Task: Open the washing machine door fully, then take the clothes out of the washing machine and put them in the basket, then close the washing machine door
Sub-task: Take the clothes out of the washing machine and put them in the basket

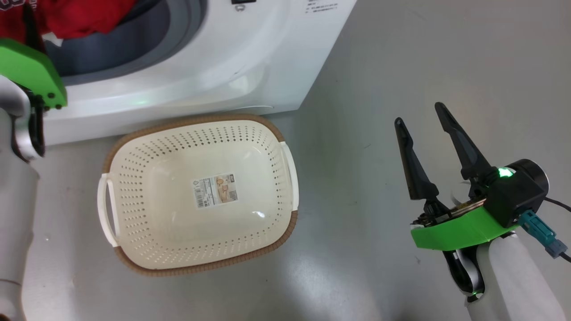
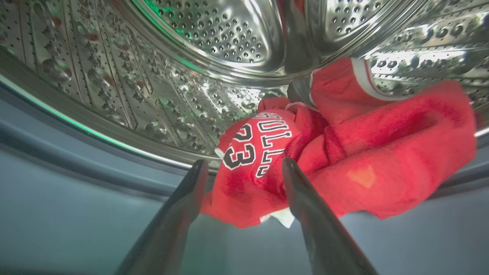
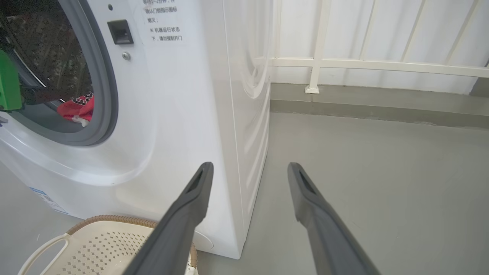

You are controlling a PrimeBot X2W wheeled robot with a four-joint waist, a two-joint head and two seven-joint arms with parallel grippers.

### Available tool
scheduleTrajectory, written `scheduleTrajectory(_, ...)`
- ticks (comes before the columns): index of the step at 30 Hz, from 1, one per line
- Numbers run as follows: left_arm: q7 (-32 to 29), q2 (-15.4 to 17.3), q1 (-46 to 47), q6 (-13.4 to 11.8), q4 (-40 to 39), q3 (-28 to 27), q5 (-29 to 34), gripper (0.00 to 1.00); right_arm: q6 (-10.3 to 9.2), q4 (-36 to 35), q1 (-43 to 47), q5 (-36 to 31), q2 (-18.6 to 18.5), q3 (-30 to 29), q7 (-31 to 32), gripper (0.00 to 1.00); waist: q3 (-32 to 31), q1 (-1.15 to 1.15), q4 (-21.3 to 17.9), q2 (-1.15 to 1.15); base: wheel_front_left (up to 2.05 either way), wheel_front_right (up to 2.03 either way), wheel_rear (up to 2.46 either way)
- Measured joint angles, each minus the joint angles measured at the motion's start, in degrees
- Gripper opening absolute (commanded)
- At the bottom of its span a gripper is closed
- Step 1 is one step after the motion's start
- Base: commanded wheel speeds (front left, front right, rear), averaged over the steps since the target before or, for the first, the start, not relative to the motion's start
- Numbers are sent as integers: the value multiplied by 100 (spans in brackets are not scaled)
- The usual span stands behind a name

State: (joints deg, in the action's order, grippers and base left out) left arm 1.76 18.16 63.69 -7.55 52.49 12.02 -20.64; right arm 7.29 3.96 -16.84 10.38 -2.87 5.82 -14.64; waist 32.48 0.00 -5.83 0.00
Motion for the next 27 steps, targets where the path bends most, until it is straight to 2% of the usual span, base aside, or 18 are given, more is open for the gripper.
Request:
scheduleTrajectory(10,-431,79,444,11,927,116,51,100,0,63,-19,75,0,111,0,100,52,0,-185,0,0,0,0)
scheduleTrajectory(17,-546,89,586,105,1251,192,51,100,0,73,-46,81,0,112,0,100,78,0,-208,0,0,0,0)
scheduleTrajectory(18,-545,90,607,110,1276,196,51,83,0,77,-65,81,0,112,0,100,79,0,-204,0,0,0,0)
scheduleTrajectory(19,-545,87,621,112,1296,198,49,47,0,79,-86,82,0,112,0,100,80,0,-200,0,0,0,0)
scheduleTrajectory(21,-544,87,644,162,1357,208,47,0,0,79,-95,99,0,115,0,100,82,0,-193,0,0,0,0)
scheduleTrajectory(27,-459,59,711,314,1490,233,-20,0,0,94,-95,104,0,108,0,100,105,0,-155,0,0,0,0)
